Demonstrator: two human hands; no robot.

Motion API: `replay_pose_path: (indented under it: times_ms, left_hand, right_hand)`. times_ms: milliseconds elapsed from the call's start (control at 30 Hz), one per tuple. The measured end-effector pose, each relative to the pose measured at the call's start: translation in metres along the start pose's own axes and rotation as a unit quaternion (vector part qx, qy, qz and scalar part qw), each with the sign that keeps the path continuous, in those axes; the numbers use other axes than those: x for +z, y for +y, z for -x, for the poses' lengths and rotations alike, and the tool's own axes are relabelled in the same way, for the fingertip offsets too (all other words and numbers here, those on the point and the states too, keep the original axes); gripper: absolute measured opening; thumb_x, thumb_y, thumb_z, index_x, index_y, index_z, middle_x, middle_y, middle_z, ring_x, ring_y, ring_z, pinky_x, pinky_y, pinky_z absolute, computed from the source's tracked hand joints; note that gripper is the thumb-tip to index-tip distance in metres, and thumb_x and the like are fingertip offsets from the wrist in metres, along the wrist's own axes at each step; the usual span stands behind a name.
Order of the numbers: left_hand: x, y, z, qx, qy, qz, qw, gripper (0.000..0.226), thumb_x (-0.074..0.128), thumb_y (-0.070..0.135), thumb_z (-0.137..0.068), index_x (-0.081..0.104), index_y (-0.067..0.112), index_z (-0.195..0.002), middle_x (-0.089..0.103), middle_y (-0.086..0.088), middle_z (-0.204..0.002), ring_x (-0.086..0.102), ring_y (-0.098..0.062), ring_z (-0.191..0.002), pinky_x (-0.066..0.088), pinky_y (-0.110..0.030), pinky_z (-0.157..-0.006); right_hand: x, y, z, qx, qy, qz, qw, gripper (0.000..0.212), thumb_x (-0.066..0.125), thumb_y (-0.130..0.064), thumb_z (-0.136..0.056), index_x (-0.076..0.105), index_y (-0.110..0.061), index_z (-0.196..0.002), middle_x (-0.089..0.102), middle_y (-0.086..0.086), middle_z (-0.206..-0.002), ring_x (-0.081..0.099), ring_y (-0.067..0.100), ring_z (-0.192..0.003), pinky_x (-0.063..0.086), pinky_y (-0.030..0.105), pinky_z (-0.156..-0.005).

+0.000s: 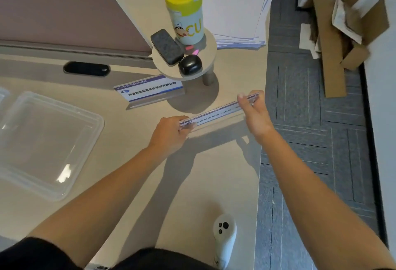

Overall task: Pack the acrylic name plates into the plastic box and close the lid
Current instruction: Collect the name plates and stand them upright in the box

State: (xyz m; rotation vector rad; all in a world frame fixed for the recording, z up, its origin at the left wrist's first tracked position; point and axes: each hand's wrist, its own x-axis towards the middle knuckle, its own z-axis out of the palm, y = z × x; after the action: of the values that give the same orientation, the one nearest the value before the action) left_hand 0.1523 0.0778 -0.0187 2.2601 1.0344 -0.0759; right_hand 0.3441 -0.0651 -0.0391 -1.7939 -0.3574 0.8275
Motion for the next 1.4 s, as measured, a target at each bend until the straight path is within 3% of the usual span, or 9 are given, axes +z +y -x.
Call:
replay_pose_path:
  times_ms: [100, 200, 300, 433, 600, 767, 900, 1167, 1400]
  left_hand:
    - [-0.016, 0.014, 0.032, 0.0, -0.002, 0.034, 0.999, 0.031, 0.057, 0.044, -0.095, 0.071, 0.025, -0.115, 0.074, 0.0, -0.101, 0.065, -0.016, -0.081, 0.049, -0.026, -0.064]
    - [-0.037, 0.024, 0.063, 0.007, -0.03, 0.049, 0.998, 0.033, 0.055, 0.048, -0.094, 0.069, 0.026, -0.115, 0.072, 0.003, -0.1, 0.064, -0.013, -0.082, 0.047, -0.025, -0.065]
    - [-0.058, 0.021, 0.095, 0.0, -0.082, 0.087, 0.993, 0.053, 0.052, 0.067, -0.086, 0.06, 0.03, -0.123, 0.066, 0.009, -0.115, 0.063, -0.012, -0.101, 0.052, -0.032, -0.086]
    - [-0.083, 0.009, 0.14, 0.034, -0.123, 0.287, 0.949, 0.053, 0.053, 0.074, -0.078, 0.063, 0.04, -0.118, 0.065, 0.012, -0.123, 0.058, -0.011, -0.118, 0.043, -0.038, -0.104]
    - [-0.095, -0.013, 0.188, 0.109, 0.066, 0.342, 0.931, 0.033, 0.067, 0.042, -0.084, 0.062, 0.048, -0.116, 0.066, 0.012, -0.121, 0.061, -0.01, -0.113, 0.05, -0.037, -0.098]
    - [-0.123, -0.05, 0.229, 0.181, 0.072, 0.31, 0.93, 0.061, 0.066, 0.017, -0.088, 0.043, 0.045, -0.137, 0.052, 0.018, -0.14, 0.048, -0.005, -0.13, 0.044, -0.023, -0.102]
    - [-0.145, -0.087, 0.259, 0.254, 0.131, 0.262, 0.922, 0.081, 0.055, 0.007, -0.093, 0.017, 0.057, -0.145, 0.038, 0.018, -0.145, 0.038, 0.001, -0.135, 0.034, -0.012, -0.104]
    - [-0.199, -0.198, 0.321, 0.305, 0.205, 0.278, 0.887, 0.063, 0.054, -0.01, -0.085, 0.038, 0.025, -0.134, 0.04, -0.007, -0.138, 0.042, -0.029, -0.131, 0.042, -0.032, -0.105]
    - [-0.252, -0.279, 0.343, 0.267, 0.209, 0.351, 0.873, 0.066, 0.049, -0.011, -0.086, 0.038, 0.035, -0.132, 0.044, -0.01, -0.135, 0.049, -0.025, -0.125, 0.05, -0.032, -0.095]
  right_hand:
    - [0.0, -0.023, 0.025, -0.004, 0.021, -0.036, 0.999, 0.069, 0.06, -0.081, -0.063, 0.043, -0.029, -0.106, 0.053, 0.013, -0.125, 0.059, 0.025, -0.111, 0.047, 0.047, -0.098]
    - [0.005, -0.05, 0.055, -0.029, 0.039, -0.07, 0.996, 0.051, 0.065, -0.068, -0.069, 0.046, -0.029, -0.097, 0.057, 0.012, -0.12, 0.063, 0.021, -0.103, 0.05, 0.037, -0.088]
    - [0.008, -0.071, 0.082, -0.054, 0.032, -0.085, 0.994, 0.034, 0.066, -0.05, -0.084, 0.047, -0.024, -0.094, 0.061, 0.009, -0.104, 0.063, 0.017, -0.089, 0.048, 0.034, -0.081]
    - [0.026, -0.104, 0.11, -0.064, -0.031, -0.097, 0.993, 0.036, 0.067, -0.051, -0.077, 0.047, -0.025, -0.091, 0.058, 0.0, -0.095, 0.062, 0.015, -0.087, 0.049, 0.044, -0.087]
    - [0.071, -0.126, 0.132, -0.032, -0.087, -0.143, 0.985, 0.023, 0.065, -0.038, -0.088, 0.05, -0.022, -0.096, 0.064, -0.008, -0.081, 0.061, 0.01, -0.079, 0.051, 0.044, -0.084]
    - [0.124, -0.151, 0.175, -0.012, -0.141, -0.158, 0.977, 0.039, 0.07, -0.049, -0.064, 0.054, -0.025, -0.091, 0.064, -0.011, -0.071, 0.061, 0.019, -0.085, 0.05, 0.042, -0.081]
    - [0.168, -0.171, 0.206, -0.052, -0.158, -0.124, 0.978, 0.03, 0.064, -0.048, -0.071, 0.052, -0.028, -0.09, 0.064, -0.017, -0.06, 0.06, 0.016, -0.081, 0.047, 0.038, -0.075]
    - [0.298, -0.207, 0.289, -0.099, -0.151, -0.008, 0.984, 0.03, 0.061, -0.056, -0.086, 0.054, -0.027, -0.091, 0.065, -0.017, -0.065, 0.064, 0.02, -0.09, 0.053, 0.042, -0.077]
    - [0.398, -0.222, 0.326, -0.081, -0.156, 0.059, 0.983, 0.056, 0.052, -0.072, -0.082, 0.038, -0.036, -0.123, 0.053, -0.011, -0.114, 0.052, 0.017, -0.113, 0.045, 0.055, -0.098]
